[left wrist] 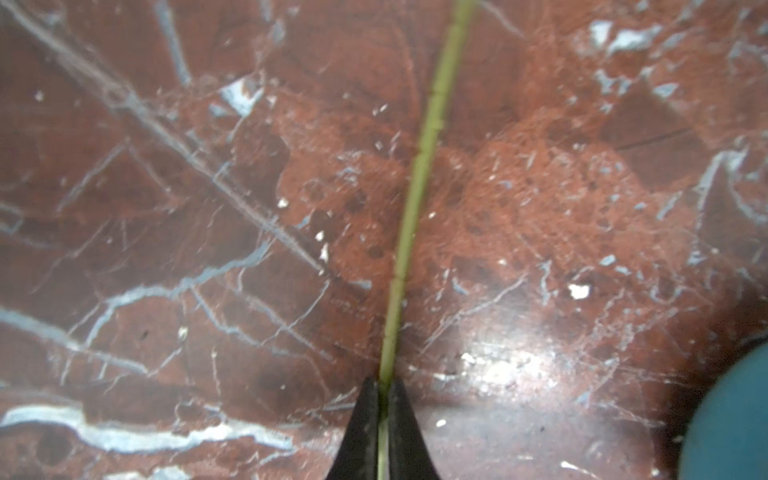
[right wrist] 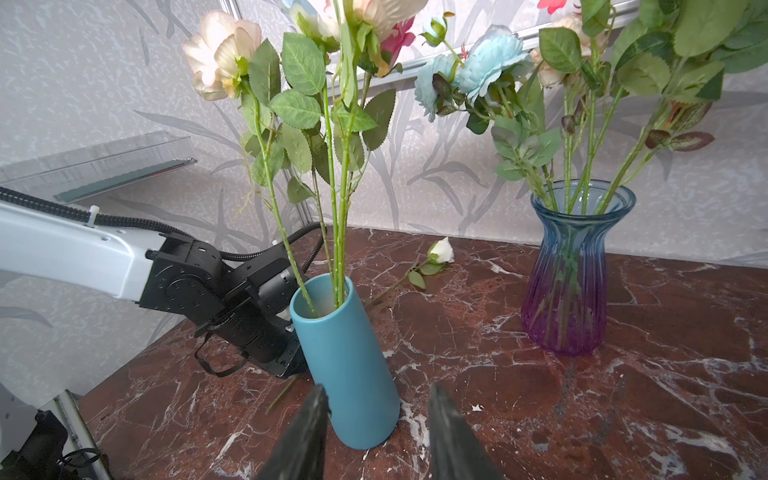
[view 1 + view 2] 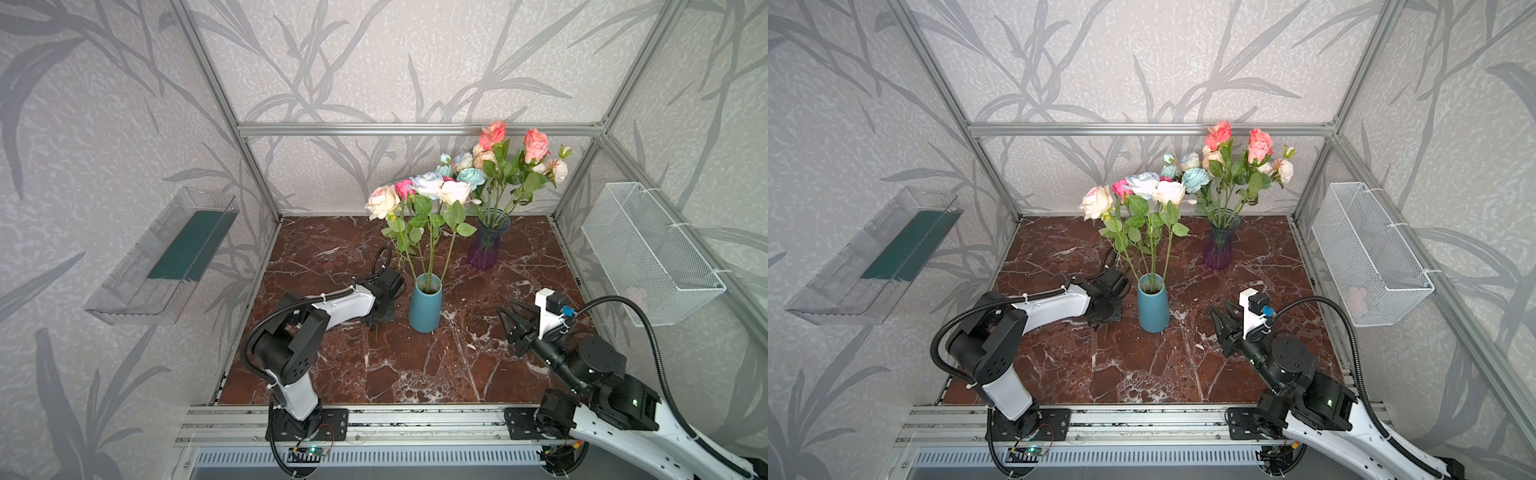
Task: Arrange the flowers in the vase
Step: 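Close left gripper on the stem of the small white rosebud, then lift the white rosebud upright with the left gripper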
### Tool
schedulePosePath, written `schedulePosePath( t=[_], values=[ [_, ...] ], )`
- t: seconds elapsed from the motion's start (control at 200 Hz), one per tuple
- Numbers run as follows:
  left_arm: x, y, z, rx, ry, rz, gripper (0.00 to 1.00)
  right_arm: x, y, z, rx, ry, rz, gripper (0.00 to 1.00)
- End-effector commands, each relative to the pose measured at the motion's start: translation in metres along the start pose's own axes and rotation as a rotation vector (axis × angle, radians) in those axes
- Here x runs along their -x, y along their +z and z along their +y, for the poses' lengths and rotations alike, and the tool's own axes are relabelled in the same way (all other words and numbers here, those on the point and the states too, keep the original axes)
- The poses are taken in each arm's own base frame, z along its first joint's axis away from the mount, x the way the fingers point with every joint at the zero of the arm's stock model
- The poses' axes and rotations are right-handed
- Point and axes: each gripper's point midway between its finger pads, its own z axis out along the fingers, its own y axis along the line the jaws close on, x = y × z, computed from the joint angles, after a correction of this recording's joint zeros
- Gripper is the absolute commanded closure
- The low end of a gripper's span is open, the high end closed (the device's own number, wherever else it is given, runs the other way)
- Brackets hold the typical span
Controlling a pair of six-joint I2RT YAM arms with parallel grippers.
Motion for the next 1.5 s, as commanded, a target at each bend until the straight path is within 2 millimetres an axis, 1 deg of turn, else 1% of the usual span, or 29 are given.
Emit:
schedulePosePath(
  t=[0.0, 0.125, 0.235, 0.375, 0.4, 0.465, 0.5, 0.525, 0.55, 0.665, 0.785, 0.885, 0.96, 1.075, 1.2, 1.29, 1.38, 1.495],
  values=[
    [-0.031, -0.001, 0.026, 0.067, -0.049, 0.059, 1.00, 0.008, -0.001, 0.001, 0.000, 0.001, -0.023, 0.60],
    [-0.041, -0.014, 0.036, 0.041, -0.111, 0.040, 1.00, 0.009, 0.000, 0.002, 0.004, 0.000, -0.027, 0.60],
    [-0.050, -0.026, 0.038, -0.020, -0.158, 0.023, 1.00, 0.010, 0.001, 0.003, 0.005, 0.002, -0.029, 0.59],
    [-0.053, -0.039, 0.039, -0.055, -0.170, 0.007, 1.00, 0.010, 0.003, 0.005, 0.014, 0.002, -0.029, 0.59],
    [-0.053, -0.041, 0.039, -0.056, -0.165, 0.008, 0.93, 0.010, 0.004, 0.006, 0.016, 0.003, -0.027, 0.59],
    [-0.051, -0.047, 0.041, -0.048, -0.163, 0.008, 0.68, 0.010, 0.005, 0.007, 0.019, 0.006, -0.027, 0.60],
    [-0.049, -0.050, 0.042, -0.040, -0.157, 0.006, 0.59, 0.010, 0.005, 0.008, 0.020, 0.007, -0.025, 0.59],
    [-0.047, -0.053, 0.044, -0.031, -0.155, -0.001, 0.53, 0.009, 0.006, 0.008, 0.021, 0.006, -0.023, 0.60],
    [-0.043, -0.056, 0.045, -0.025, -0.151, -0.010, 0.51, 0.009, 0.006, 0.008, 0.021, 0.008, -0.023, 0.59],
    [-0.018, -0.069, 0.054, -0.004, -0.158, -0.079, 0.49, 0.009, 0.006, 0.008, 0.021, 0.010, -0.025, 0.59],
    [0.021, -0.079, 0.066, -0.016, -0.223, -0.129, 0.50, 0.008, 0.006, 0.006, 0.014, 0.010, -0.026, 0.59],
    [0.049, -0.072, 0.073, -0.010, -0.244, -0.126, 0.53, 0.007, 0.007, 0.007, 0.017, 0.013, -0.026, 0.59],
    [0.067, -0.064, 0.073, 0.015, -0.222, -0.108, 0.57, 0.006, 0.008, 0.008, 0.019, 0.016, -0.025, 0.59],
    [0.089, -0.046, 0.073, 0.056, -0.196, -0.046, 0.58, 0.007, 0.008, 0.008, 0.022, 0.022, -0.027, 0.59],
    [0.111, -0.017, 0.071, 0.080, -0.191, 0.004, 0.60, 0.008, 0.007, 0.009, 0.026, 0.034, -0.034, 0.59],
    [0.121, 0.002, 0.072, 0.106, -0.182, 0.043, 0.60, 0.010, 0.006, 0.010, 0.038, 0.039, -0.034, 0.59],
    [0.128, 0.015, 0.074, 0.134, -0.163, 0.072, 0.60, 0.010, 0.004, 0.010, 0.039, 0.042, -0.031, 0.59],
    [0.132, 0.032, 0.076, 0.144, -0.143, 0.104, 0.65, 0.009, 0.003, 0.010, 0.041, 0.046, -0.028, 0.59]
  ],
)
